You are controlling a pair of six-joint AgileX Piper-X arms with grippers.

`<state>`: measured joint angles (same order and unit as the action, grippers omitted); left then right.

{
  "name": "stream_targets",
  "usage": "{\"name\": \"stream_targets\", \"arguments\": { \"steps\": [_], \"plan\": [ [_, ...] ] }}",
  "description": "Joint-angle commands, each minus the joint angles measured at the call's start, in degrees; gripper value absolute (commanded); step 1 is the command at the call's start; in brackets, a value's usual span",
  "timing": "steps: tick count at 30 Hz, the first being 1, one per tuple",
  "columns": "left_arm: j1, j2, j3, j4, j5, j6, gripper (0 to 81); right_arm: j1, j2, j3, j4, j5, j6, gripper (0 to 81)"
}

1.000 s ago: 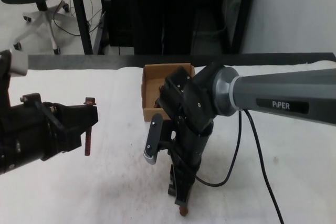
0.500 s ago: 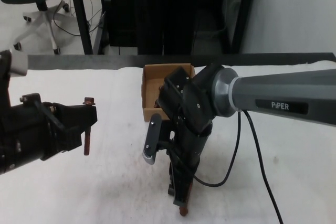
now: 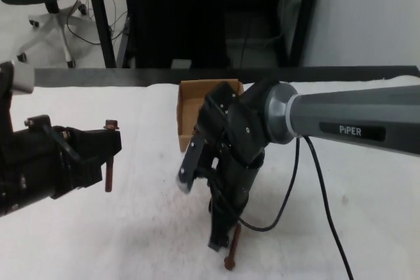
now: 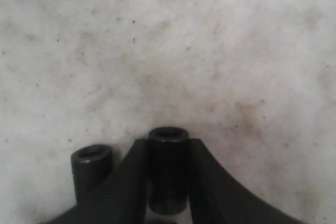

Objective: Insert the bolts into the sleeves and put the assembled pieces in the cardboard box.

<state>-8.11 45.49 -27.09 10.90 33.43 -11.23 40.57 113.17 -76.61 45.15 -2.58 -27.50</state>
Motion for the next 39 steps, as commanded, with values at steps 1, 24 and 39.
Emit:
{"name": "stream_targets", "arguments": {
  "steps": [1,24,39],
  "plan": [
    [0.1,-0.4,-0.2,-4.4,0.0,0.5,0.3,-0.7,-4.8,-2.5,-0.3,0.1,10.6,6.5],
    [-0.1,11.1,-3.5,-70.8,21.5,-49.9,0.3,-4.3,-30.9,10.2,-33.8,-51.7,43.5,6.7],
    [-0.4,20.3,-14.6,-71.1,24.0,-41.5,0.3,-1.4,-38.0,24.4,-73.8,-53.0,53.0,6.9]
  ]
}}
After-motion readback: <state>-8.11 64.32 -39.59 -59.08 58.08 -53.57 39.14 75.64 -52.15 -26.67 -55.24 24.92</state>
